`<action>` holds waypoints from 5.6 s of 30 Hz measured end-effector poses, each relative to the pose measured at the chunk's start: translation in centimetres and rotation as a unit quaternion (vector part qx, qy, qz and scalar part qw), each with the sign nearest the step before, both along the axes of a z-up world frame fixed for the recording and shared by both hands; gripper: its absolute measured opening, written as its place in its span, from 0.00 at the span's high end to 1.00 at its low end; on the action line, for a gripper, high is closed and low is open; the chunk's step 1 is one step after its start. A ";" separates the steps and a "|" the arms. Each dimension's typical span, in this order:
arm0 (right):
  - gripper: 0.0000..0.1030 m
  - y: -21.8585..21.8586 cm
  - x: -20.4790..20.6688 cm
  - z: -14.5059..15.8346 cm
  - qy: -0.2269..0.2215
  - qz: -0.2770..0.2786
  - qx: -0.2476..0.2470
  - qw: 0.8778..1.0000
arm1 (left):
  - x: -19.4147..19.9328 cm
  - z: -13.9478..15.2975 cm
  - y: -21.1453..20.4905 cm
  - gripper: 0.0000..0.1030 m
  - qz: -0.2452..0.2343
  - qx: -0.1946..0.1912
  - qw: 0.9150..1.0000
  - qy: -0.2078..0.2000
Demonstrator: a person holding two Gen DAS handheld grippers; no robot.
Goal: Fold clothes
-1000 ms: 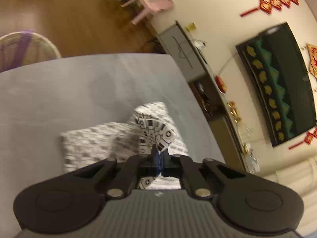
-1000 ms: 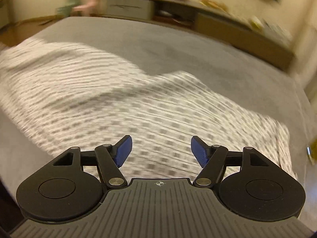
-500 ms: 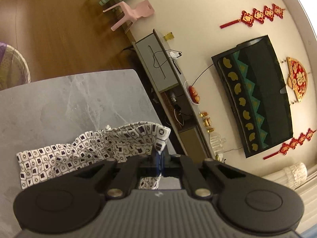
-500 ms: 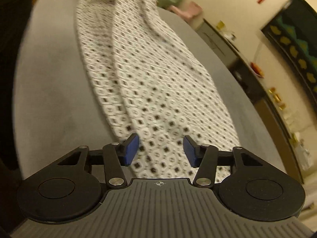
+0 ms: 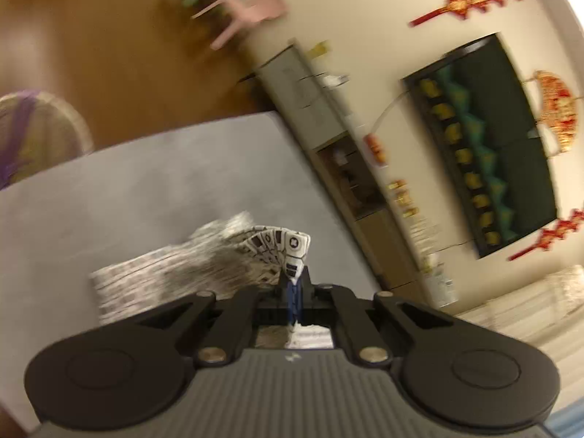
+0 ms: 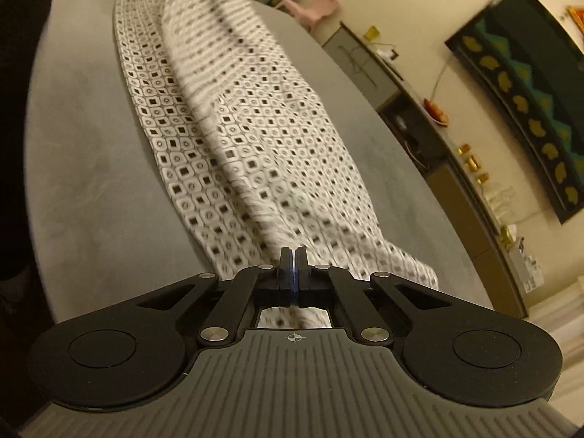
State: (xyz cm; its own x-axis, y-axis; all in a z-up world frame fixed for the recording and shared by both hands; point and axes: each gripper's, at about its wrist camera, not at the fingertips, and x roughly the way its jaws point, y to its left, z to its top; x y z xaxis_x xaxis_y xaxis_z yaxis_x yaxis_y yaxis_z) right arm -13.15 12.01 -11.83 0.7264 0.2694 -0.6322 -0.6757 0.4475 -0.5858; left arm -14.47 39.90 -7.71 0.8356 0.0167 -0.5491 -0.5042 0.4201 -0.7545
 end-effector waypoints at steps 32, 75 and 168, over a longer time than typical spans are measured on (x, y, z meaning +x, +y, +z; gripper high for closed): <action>1.00 4.4 1.4 -4.4 -0.056 0.036 -0.101 0.993 | 4.7 6.2 0.9 0.98 -0.056 0.017 0.997 -0.053; 1.00 -6.6 6.5 -6.1 0.433 -0.384 0.592 0.561 | 1.1 -2.2 1.5 0.97 -0.082 -0.038 0.994 -0.061; 0.50 -21.2 18.1 -0.4 0.218 -0.368 0.187 0.884 | 15.8 -7.4 2.9 0.96 -0.067 0.176 0.960 0.210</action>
